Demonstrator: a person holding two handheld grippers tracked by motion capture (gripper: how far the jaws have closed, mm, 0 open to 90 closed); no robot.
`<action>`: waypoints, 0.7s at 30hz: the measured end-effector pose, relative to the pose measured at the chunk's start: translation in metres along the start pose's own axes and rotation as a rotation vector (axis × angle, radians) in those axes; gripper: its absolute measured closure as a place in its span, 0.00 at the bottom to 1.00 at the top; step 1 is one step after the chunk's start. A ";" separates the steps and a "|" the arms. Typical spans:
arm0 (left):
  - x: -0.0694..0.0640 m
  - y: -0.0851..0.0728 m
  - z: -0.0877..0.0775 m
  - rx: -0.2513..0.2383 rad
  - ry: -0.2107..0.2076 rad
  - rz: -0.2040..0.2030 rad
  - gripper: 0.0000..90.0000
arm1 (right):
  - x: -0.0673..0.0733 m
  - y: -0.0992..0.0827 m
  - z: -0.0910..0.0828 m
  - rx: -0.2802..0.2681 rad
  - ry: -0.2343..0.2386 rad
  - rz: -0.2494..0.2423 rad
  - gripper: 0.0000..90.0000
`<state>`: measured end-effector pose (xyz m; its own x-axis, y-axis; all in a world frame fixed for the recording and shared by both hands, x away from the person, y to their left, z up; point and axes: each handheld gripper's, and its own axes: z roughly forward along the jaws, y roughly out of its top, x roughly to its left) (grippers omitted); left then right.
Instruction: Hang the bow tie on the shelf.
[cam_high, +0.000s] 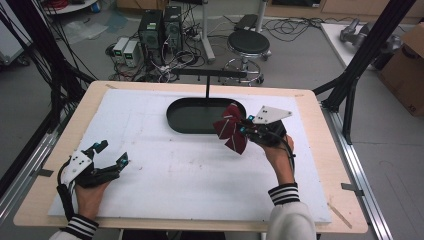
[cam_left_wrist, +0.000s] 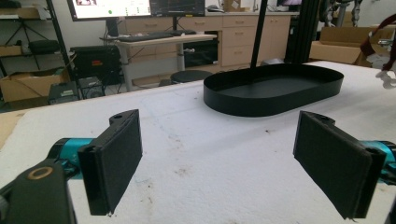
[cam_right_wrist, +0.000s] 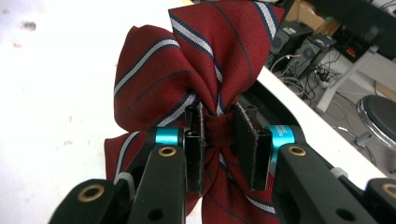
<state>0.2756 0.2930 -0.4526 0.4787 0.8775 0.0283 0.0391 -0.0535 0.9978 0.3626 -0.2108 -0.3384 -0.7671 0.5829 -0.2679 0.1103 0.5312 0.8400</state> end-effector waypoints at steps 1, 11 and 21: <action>0.000 0.000 0.000 0.000 0.000 0.000 0.18 | -0.002 0.006 0.001 -0.011 -0.006 0.003 0.82; 0.000 0.000 0.000 0.000 -0.004 0.002 0.18 | -0.007 0.034 0.011 -0.014 -0.076 -0.046 0.82; 0.000 0.000 0.000 0.000 -0.005 0.002 0.18 | -0.016 0.057 0.021 -0.067 -0.108 -0.042 0.82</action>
<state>0.2754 0.2933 -0.4526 0.4832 0.8750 0.0303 0.0378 -0.0554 0.9977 0.3945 -0.1764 -0.2962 -0.6975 0.6257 -0.3491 0.0347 0.5161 0.8558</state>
